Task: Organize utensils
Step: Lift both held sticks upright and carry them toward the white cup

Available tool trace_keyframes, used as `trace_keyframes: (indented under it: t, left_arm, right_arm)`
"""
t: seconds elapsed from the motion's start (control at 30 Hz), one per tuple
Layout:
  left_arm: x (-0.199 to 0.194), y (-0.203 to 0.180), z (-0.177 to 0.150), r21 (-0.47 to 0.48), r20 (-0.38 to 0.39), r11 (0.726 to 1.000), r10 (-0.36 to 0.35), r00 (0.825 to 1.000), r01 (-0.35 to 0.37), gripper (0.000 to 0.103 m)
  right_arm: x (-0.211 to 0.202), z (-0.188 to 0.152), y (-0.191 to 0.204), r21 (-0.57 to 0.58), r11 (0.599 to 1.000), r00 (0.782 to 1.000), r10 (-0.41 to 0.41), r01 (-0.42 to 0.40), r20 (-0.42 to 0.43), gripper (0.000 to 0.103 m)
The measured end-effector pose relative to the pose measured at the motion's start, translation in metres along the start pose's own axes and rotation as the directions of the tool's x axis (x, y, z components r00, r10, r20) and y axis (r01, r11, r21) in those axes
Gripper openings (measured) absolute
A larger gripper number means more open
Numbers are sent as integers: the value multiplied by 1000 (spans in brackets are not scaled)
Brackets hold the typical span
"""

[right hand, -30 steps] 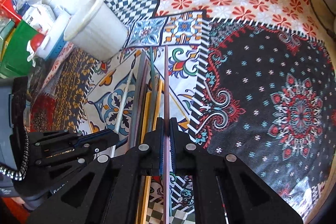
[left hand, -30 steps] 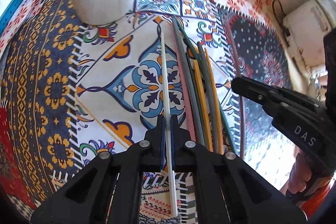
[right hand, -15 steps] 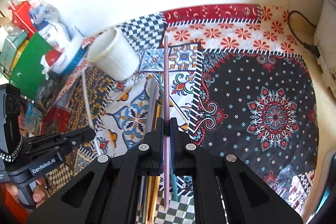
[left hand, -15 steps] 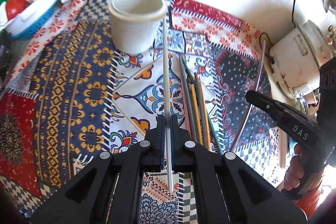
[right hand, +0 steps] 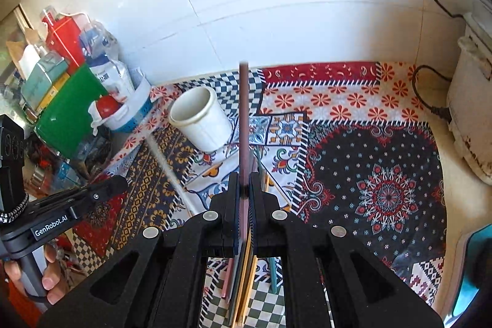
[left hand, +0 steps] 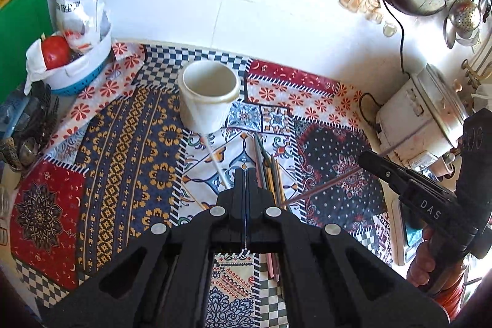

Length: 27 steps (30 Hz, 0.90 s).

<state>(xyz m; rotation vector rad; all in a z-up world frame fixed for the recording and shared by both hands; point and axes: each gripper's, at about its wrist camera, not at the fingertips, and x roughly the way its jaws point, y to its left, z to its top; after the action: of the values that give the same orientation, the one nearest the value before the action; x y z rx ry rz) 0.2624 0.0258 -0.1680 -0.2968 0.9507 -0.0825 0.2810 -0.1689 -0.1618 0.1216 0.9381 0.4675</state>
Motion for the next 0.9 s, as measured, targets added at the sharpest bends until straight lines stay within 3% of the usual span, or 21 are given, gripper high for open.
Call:
trace_keyframes:
  t: [0.13,0.27,0.67,0.8,0.9]
  left_arm:
    - [7,8,4,-28,-18,999,14,1000,-14,2]
    - [36,27,5,-81,-93,994,64,994,-72,24]
    - [153,64,15,-229,-297,955,116,948,-189,25]
    - [170,67,18,-255,-316,942,133,940,-219,25]
    - [176,61,20,-210,-313,938,204,928,-277,24]
  right_arm:
    - [-7,9,3,-9,1000,999,-2,2,35,5]
    - [-13,18,-1,-3,1000,998,-7,7,64,5]
    - [-21,40,-29,26,997,992,-72,69,108,5]
    - [-20,44,-40,40,996,990,-84,80,110,5]
    - [-19,48,-45,45,996,991,-87,83,106,5]
